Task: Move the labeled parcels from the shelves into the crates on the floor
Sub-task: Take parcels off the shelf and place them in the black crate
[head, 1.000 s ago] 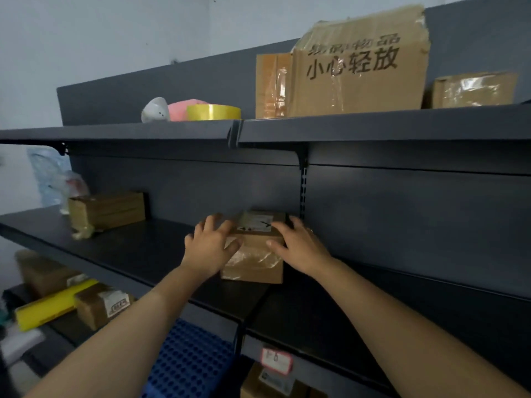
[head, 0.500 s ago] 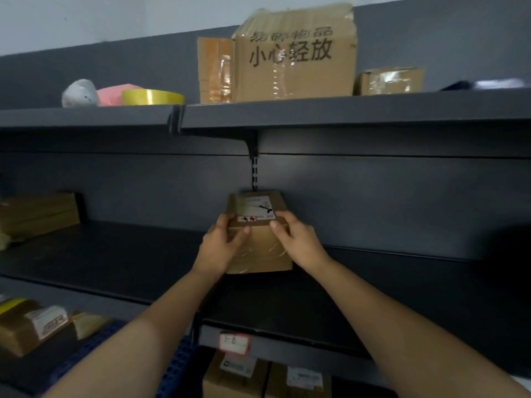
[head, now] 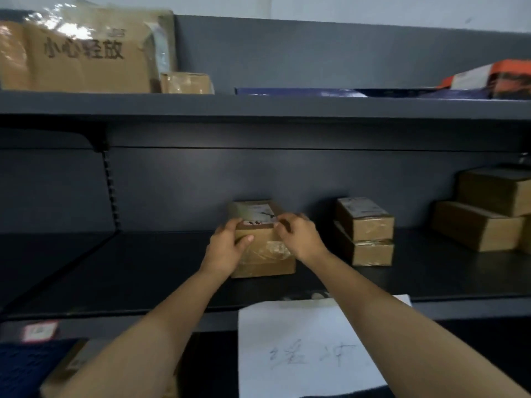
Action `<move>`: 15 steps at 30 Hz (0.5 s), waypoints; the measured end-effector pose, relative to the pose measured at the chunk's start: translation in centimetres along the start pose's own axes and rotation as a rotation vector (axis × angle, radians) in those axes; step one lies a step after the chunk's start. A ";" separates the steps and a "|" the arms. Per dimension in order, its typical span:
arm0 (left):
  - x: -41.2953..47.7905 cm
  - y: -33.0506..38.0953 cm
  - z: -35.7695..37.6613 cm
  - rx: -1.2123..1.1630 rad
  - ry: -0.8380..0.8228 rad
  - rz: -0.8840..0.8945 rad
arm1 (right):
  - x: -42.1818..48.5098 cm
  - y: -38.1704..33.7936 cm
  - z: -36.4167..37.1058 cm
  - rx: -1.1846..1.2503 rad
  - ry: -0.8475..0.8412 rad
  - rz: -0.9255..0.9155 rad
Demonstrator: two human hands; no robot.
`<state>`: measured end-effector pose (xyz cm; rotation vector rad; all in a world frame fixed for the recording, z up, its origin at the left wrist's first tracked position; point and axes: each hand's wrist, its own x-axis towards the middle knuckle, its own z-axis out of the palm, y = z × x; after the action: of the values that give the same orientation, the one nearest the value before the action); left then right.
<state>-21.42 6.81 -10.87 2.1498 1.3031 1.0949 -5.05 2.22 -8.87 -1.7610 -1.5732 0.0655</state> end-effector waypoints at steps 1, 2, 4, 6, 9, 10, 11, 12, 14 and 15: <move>0.1 0.9 1.1 0.010 -0.015 -0.012 | -0.2 0.9 -0.9 -0.035 -0.016 -0.001; 0.3 1.7 2.0 0.015 -0.032 -0.026 | -0.3 1.6 -1.6 -0.076 -0.034 -0.008; 0.7 3.0 3.3 -0.002 -0.076 -0.049 | -0.5 2.8 -3.1 -0.176 -0.065 -0.038; 1.1 4.1 4.5 -0.031 -0.127 -0.062 | -0.7 3.8 -4.4 -0.269 -0.058 -0.079; 1.6 5.5 5.8 -0.111 -0.158 -0.107 | -1.1 5.3 -6.4 -0.384 0.052 -0.142; 1.8 5.9 6.2 -0.160 -0.146 -0.124 | -1.1 5.9 -7.2 -0.422 0.099 -0.147; 2.1 6.2 6.5 -0.214 -0.129 -0.144 | -1.1 6.6 -7.9 -0.457 0.145 -0.127; 2.4 6.5 6.9 -0.278 -0.111 -0.170 | -1.0 7.3 -8.7 -0.483 0.193 -0.086; 3.1 6.8 7.4 -0.421 -0.076 -0.229 | -0.7 8.7 -9.9 -0.479 0.271 0.041; 3.5 6.8 7.7 -0.481 -0.063 -0.260 | -0.6 9.3 -10.4 -0.437 0.294 0.123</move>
<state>-10.61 7.01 -9.61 1.6027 1.1125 1.0887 7.80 -3.02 -6.92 -2.0858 -1.3293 -0.4911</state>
